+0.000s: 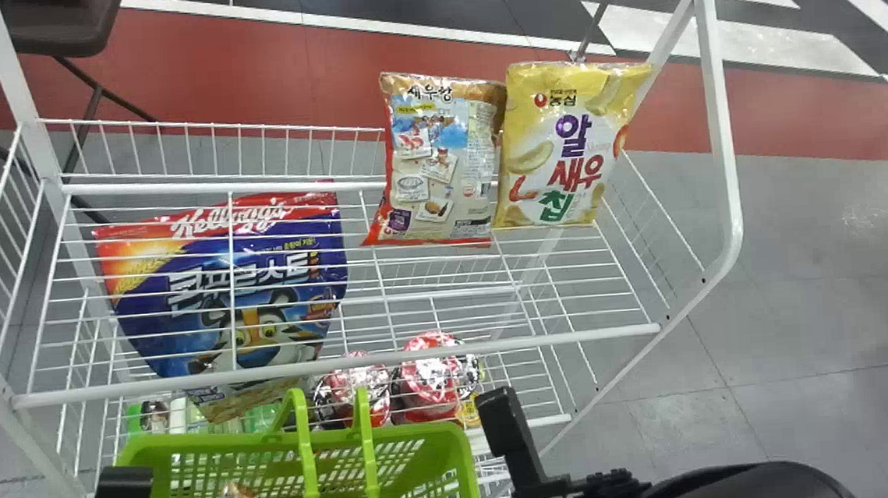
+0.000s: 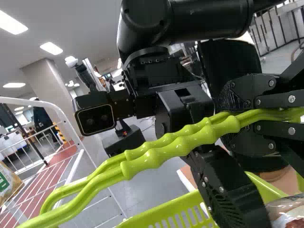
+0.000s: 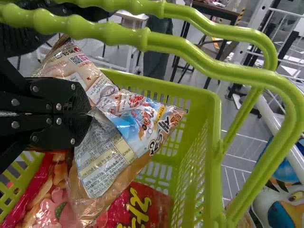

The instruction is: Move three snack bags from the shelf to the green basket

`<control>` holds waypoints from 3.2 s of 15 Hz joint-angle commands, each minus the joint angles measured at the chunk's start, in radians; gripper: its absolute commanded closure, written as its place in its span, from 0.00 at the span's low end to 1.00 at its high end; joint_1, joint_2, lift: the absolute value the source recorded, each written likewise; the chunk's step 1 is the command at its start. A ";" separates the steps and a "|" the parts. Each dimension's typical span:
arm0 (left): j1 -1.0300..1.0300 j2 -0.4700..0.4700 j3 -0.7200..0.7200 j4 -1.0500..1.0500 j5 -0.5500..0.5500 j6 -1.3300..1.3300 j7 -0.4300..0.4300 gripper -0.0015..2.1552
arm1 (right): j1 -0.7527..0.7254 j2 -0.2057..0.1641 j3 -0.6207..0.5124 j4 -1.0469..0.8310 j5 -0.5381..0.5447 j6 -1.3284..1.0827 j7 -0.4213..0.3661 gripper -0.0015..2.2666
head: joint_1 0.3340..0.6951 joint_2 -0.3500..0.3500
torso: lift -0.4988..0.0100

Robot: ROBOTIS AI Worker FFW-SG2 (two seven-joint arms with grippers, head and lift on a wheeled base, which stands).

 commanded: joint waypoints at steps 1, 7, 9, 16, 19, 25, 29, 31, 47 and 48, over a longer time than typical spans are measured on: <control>0.000 0.000 -0.002 0.000 -0.004 0.000 0.000 0.85 | 0.040 0.004 -0.025 -0.007 0.000 -0.182 -0.017 0.00 | 1.00 0.00 | 0.89; 0.002 -0.002 -0.002 -0.006 -0.010 0.000 0.005 0.85 | 0.103 0.004 -0.093 -0.022 0.000 -0.403 -0.060 0.03 | 1.00 0.00 | 0.89; 0.000 -0.002 -0.010 -0.006 -0.016 0.000 0.008 0.85 | 0.129 0.012 -0.139 -0.059 -0.006 -0.480 -0.065 0.03 | 1.00 0.00 | 0.89; 0.003 0.000 -0.019 -0.006 -0.016 0.000 0.009 0.85 | 0.082 0.042 -0.067 -0.051 0.069 -1.109 -0.398 0.04 | 1.00 0.00 | 0.89; -0.003 0.007 -0.017 -0.006 -0.016 0.015 0.009 0.85 | -0.053 0.047 0.029 0.055 0.178 -1.204 -0.597 0.04 | 1.00 0.00 | 0.89; 0.003 0.010 0.007 -0.001 -0.010 0.025 0.006 0.85 | -0.389 0.053 0.073 0.389 0.270 -1.155 -0.709 0.05 | 1.00 0.00 | 0.89; -0.003 0.010 0.030 0.008 -0.001 0.025 0.005 0.85 | -0.466 0.053 0.064 0.486 0.262 -1.087 -0.625 0.56 | 1.00 0.00 | 0.89; -0.015 0.007 0.030 0.018 -0.001 0.025 0.008 0.85 | -0.446 0.052 0.059 0.477 0.256 -1.072 -0.566 0.95 | 1.00 0.00 | 0.89; -0.063 0.012 0.030 0.043 0.013 0.034 0.000 0.85 | 0.059 0.069 -0.337 -0.280 -0.140 -0.636 -0.315 0.99 | 1.00 0.00 | 0.89; -0.063 0.010 0.030 0.043 0.012 0.034 0.000 0.85 | 0.086 0.072 -0.352 -0.303 -0.143 -0.648 -0.298 0.99 | 1.00 0.00 | 0.89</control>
